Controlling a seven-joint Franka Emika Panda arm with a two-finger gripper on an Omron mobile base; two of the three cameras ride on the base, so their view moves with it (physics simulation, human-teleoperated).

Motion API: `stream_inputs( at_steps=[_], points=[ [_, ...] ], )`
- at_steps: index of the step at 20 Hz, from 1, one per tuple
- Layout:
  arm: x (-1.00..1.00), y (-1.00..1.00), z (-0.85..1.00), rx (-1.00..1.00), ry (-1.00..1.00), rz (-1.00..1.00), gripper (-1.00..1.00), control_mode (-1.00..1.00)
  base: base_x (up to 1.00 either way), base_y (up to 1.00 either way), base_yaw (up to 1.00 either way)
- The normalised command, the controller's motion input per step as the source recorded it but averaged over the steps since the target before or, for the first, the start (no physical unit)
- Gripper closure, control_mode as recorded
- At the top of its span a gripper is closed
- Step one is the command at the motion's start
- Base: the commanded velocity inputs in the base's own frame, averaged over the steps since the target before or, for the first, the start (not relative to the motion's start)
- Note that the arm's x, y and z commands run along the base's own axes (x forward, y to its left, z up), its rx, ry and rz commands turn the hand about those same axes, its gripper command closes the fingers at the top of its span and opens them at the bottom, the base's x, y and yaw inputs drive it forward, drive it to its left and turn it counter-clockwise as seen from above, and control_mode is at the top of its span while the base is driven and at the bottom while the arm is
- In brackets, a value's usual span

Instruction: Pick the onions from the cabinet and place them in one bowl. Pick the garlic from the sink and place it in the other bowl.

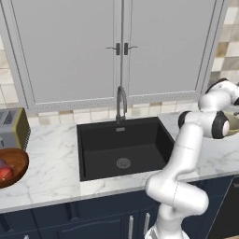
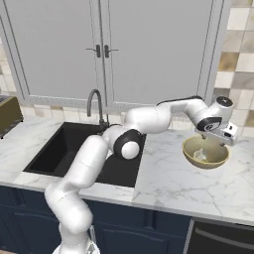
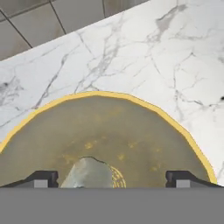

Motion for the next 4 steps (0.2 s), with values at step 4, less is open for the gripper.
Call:
stream_inputs(
  at_steps=[4],
  points=[
    [-1.0, 0.4, -0.14, -0.19, -0.19, 0.0, -1.0, -1.0, 0.0, 0.0, 0.0]
  ],
)
